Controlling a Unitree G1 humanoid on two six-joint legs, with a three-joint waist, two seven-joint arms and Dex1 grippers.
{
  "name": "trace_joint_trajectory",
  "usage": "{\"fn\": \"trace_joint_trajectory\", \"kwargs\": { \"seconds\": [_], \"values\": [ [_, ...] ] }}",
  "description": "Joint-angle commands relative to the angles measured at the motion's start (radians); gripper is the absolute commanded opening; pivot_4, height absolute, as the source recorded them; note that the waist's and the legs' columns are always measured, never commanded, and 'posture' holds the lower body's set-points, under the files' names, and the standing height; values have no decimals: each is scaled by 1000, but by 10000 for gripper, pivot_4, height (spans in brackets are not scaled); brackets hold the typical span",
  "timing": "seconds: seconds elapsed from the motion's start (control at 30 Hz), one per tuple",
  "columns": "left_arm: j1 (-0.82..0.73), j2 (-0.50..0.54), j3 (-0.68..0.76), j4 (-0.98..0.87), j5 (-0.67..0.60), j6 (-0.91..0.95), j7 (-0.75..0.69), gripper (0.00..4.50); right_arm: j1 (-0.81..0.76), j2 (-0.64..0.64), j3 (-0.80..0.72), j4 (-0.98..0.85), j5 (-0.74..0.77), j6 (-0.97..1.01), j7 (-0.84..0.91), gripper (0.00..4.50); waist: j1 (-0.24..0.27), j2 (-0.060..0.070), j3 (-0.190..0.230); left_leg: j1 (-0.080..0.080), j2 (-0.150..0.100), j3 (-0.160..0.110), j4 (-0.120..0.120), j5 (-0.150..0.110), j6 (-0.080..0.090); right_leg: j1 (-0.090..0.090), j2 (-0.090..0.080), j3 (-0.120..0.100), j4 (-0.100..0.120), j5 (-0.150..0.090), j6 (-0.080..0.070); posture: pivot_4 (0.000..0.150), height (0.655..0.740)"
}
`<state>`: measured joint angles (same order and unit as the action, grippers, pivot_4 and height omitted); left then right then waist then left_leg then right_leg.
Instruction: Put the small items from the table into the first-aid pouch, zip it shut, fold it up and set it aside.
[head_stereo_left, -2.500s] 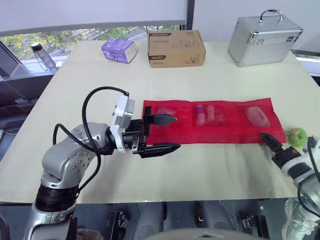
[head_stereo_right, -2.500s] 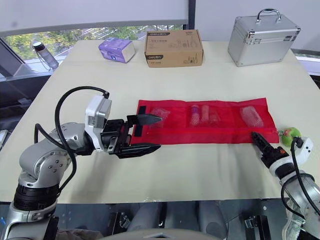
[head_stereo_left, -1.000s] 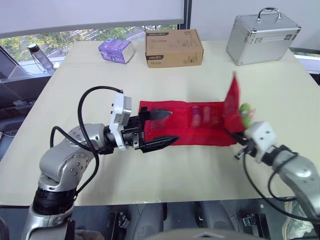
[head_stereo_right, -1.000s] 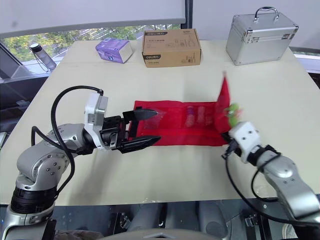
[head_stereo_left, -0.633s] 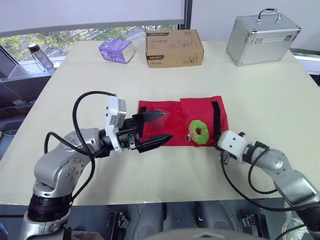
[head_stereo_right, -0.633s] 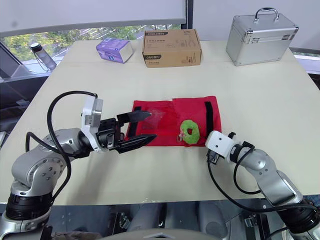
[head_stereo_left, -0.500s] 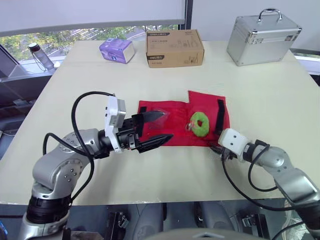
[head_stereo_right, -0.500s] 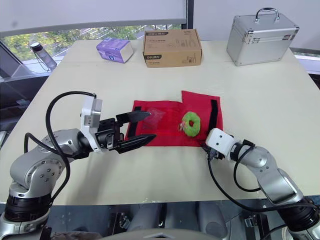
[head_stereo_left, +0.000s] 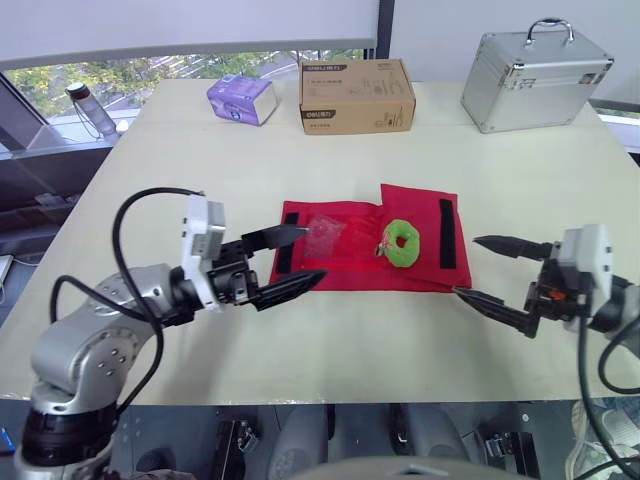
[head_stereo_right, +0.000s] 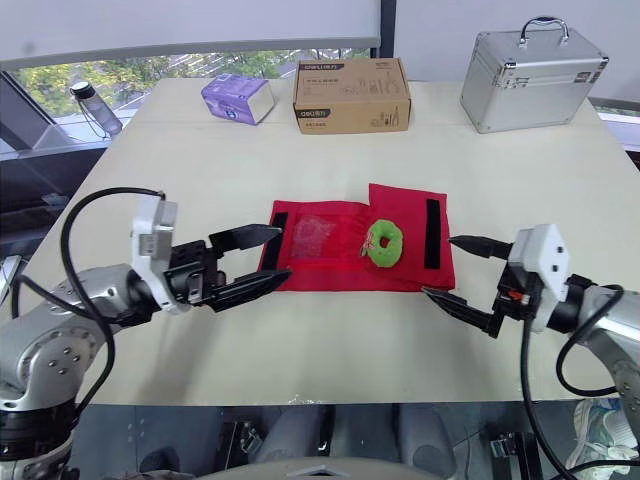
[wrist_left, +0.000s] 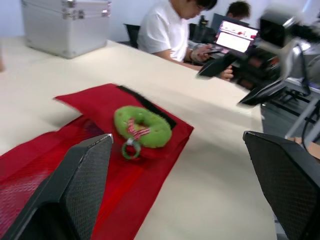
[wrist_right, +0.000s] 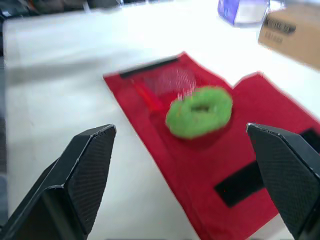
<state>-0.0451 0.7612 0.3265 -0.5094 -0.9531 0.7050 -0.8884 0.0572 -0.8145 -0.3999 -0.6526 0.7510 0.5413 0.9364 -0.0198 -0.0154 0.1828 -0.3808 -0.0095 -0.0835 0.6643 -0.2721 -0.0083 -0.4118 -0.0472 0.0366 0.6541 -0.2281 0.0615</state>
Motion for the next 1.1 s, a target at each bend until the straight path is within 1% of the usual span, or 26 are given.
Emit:
{"fn": "trace_joint_trajectory", "kwargs": {
  "seconds": [0.03, 0.1, 0.17, 0.23, 0.3, 0.33, 0.37, 0.47, 0.5, 0.57, 0.73, 0.9, 0.97, 1.1],
  "values": [
    [110, 14, 103, 43, -10, 26, 21, 45000, -1, -62, -116, -41, 98, 2, 62, 44516, 1, 0, 0, 0, 0, 0, 0, 0, 0, 0, 0, 0, 0, 0, 0, 1500, 7400],
    [159, 13, 130, 89, 7, 36, 37, 45000, -4, -93, -136, -55, 124, -1, 84, 44516, 5, 0, 0, 0, 0, 0, 0, 0, 0, 0, 0, -1, 0, 0, 0, 1500, 7400],
    [179, -9, 150, 143, 17, 59, 103, 45000, -22, -133, -167, -59, 176, 17, 92, 44516, 9, 0, 0, 0, 0, -1, 0, 0, 0, 0, 0, -1, 0, -1, -1, 1500, 7400],
    [163, -24, 148, 186, 10, 107, 176, 45000, -55, -172, -179, -60, 220, 33, 95, 44516, 10, 0, 0, -1, 0, -1, 1, 0, 0, 0, -1, -2, 0, -1, -1, 1500, 7400],
    [118, -41, 136, 208, -32, 195, 273, 45000, -84, -200, -172, -58, 241, 37, 98, 44516, 11, -2, 0, -1, 0, -1, 1, 0, 0, 0, -1, -2, -1, -1, -1, 1500, 7400],
    [96, -35, 135, 227, -38, 224, 293, 45000, -108, -211, -153, -64, 251, 45, 80, 44516, 11, -2, 0, -2, 0, -3, 1, 0, 0, 0, -1, -4, -1, 0, 0, 1500, 7400],
    [61, -56, 119, 221, -65, 269, 346, 45000, -120, -218, -146, -60, 257, 44, 85, 44516, 11, -3, 0, -2, 0, -3, 1, 0, 0, 0, -1, -4, -1, 0, 0, 1500, 7400],
    [-41, -98, 55, 225, -91, 404, 481, 45000, -158, -226, -104, -48, 258, 40, 96, 44516, 14, -3, 0, -2, -1, -4, 1, 0, 0, 0, -2, -5, -1, 0, 0, 1500, 7400],
    [-69, -106, 52, 242, -96, 441, 511, 45000, -176, -227, -85, -48, 258, 42, 89, 44516, 12, -3, 0, -3, -2, -4, 2, 0, 0, 1, -2, -5, -1, 0, 0, 1500, 7400],
    [-121, -159, 58, 269, -115, 502, 614, 45000, -177, -230, -78, -46, 258, 39, 105, 44516, 7, -3, 0, -3, -2, -5, 2, 0, 0, 0, -3, -5, -1, 0, 0, 1500, 7400],
    [-153, -253, 83, 273, -214, 647, 755, 45000, -173, -227, -95, -46, 259, 33, 115, 44516, 8, -2, -1, -2, -2, -5, 2, 0, 0, 0, -3, -5, 2, 0, 0, 1500, 7400],
    [-176, -379, 137, 291, -364, 650, 891, 45000, -148, -214, -102, -49, 238, 24, 109, 44516, 18, 0, -2, -2, -5, -5, 3, 0, 0, 1, -6, -5, 2, 0, 0, 1500, 7400],
    [-166, -397, 137, 281, -423, 647, 927, 45000, -143, -207, -101, -61, 248, 30, 89, 44516, 25, -1, -2, -3, -5, -5, 4, 0, 0, 1, -6, -6, 2, 0, 0, 1500, 7400],
    [-123, -418, 136, 251, -500, 591, 970, 45000, -130, -204, -105, -73, 258, 38, 75, 44516, 31, 0, -2, -3, -5, -5, 4, 0, 0, 1, -6, -5, 2, 0, 0, 1500, 7400]
  ]
}}
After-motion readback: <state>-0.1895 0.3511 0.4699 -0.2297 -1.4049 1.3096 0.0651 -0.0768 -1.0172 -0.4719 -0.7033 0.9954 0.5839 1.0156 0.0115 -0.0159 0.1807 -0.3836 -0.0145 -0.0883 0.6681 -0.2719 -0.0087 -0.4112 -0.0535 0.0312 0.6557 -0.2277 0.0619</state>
